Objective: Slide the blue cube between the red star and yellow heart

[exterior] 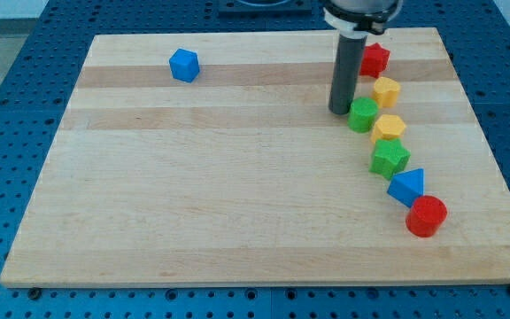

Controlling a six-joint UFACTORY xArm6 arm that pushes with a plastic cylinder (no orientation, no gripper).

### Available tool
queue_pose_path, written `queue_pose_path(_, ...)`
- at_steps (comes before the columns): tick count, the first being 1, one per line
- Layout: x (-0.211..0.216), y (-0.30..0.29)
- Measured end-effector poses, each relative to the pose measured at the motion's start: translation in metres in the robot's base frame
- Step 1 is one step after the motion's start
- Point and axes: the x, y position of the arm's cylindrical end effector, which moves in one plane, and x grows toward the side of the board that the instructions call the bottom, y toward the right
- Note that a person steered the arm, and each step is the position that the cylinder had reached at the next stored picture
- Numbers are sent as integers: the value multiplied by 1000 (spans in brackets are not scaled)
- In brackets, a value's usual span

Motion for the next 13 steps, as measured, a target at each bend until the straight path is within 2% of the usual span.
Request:
queue_pose_path(2,0,15)
queue_pose_path(3,0,-15)
queue_pose_path(6,-15,-217)
queue_pose_path(7,-35,-274)
queue_pose_path(8,-73,-306)
queue_pose_path(9,-96,-306)
queue_pose_path(10,-100,-302)
queue_pose_path(13,-102,-196)
